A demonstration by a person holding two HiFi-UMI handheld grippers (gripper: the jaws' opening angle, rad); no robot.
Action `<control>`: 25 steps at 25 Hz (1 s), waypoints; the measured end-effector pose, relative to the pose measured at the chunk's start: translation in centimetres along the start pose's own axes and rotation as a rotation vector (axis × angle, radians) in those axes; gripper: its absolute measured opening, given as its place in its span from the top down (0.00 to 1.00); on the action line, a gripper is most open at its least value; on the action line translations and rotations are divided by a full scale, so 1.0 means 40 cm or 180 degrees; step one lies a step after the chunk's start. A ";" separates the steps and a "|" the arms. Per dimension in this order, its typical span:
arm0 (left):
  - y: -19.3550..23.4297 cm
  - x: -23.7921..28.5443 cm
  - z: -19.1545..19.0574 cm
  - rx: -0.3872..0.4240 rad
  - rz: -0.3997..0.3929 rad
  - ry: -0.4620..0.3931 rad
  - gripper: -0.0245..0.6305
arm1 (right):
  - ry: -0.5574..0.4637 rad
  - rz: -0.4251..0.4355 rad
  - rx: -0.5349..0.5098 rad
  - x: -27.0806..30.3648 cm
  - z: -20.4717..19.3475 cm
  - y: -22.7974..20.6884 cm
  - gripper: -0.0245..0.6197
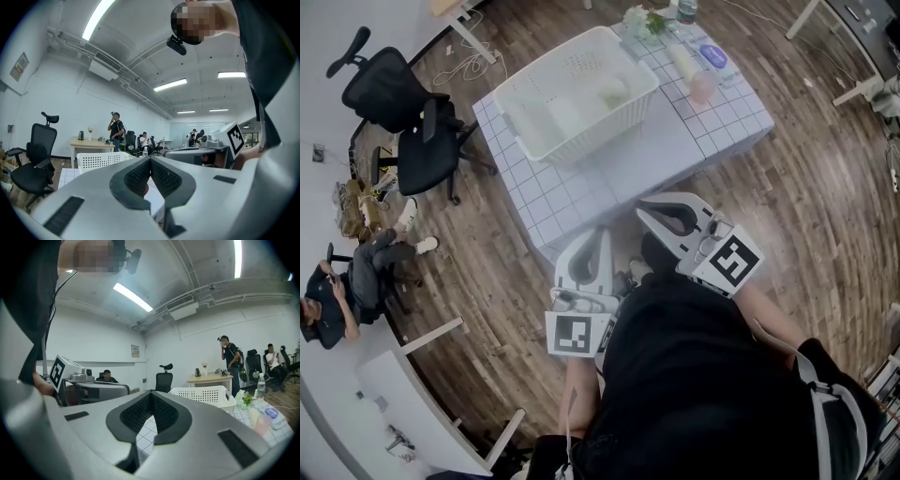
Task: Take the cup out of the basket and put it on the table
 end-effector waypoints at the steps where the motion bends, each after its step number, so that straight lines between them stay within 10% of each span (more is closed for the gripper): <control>1: 0.007 0.010 0.005 0.0000 0.0012 -0.0003 0.95 | -0.0003 0.0013 0.0004 0.009 0.000 -0.011 0.94; 25: 0.098 0.263 0.066 0.0004 0.0160 -0.0003 0.95 | -0.0057 0.0051 0.0054 0.131 -0.032 -0.272 0.94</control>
Point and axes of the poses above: the fingertips, and each gripper's own axes: x forward along the fingers, y to its left, z out of its top, the point moved 5 cm from there along -x, backward along the fingers, and after that the axes turned 14 degrees about -x, right-handed, at the moved point
